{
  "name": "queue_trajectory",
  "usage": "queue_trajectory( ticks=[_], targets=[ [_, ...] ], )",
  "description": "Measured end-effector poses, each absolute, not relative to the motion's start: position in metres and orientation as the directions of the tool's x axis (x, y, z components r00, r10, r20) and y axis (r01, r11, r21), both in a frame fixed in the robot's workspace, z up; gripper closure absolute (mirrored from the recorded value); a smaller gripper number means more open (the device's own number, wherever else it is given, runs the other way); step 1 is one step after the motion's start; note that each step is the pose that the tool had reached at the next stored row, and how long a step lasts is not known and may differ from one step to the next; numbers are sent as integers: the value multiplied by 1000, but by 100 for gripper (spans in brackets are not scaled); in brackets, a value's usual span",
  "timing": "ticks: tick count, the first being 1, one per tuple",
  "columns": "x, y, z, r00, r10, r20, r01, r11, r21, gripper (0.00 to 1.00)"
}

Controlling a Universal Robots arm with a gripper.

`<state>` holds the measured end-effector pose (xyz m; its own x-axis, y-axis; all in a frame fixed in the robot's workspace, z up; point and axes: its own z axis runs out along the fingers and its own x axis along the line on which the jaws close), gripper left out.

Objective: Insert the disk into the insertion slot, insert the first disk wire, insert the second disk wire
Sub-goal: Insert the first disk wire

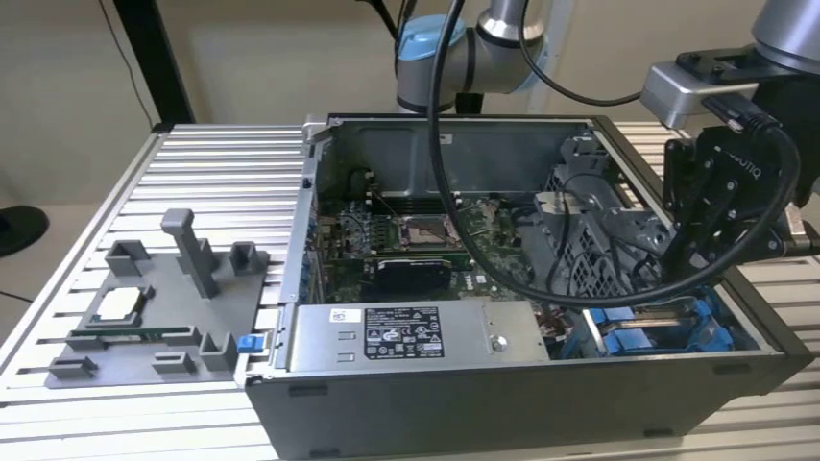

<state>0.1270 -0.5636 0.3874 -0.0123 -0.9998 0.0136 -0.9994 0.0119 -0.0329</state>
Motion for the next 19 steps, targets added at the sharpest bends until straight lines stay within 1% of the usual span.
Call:
queue_trajectory(
  ticks=[3, 5, 7, 11, 14, 16, 19],
  targets=[
    [127, -564, 387, -12, -1000, 10, -999, 12, -33, 100],
    [127, -564, 387, -13, -1000, -4, -999, 13, -33, 100],
    [127, -564, 387, -13, -1000, -26, -999, 14, -32, 100],
    [127, -564, 387, -14, -996, -89, -999, 17, -32, 100],
    [128, -564, 387, -14, -992, -122, -999, 18, -28, 100],
    [129, -565, 386, -15, -991, -133, -1000, 19, -23, 100],
    [129, -568, 386, -18, -991, -133, -1000, 20, -17, 100]
  ],
)
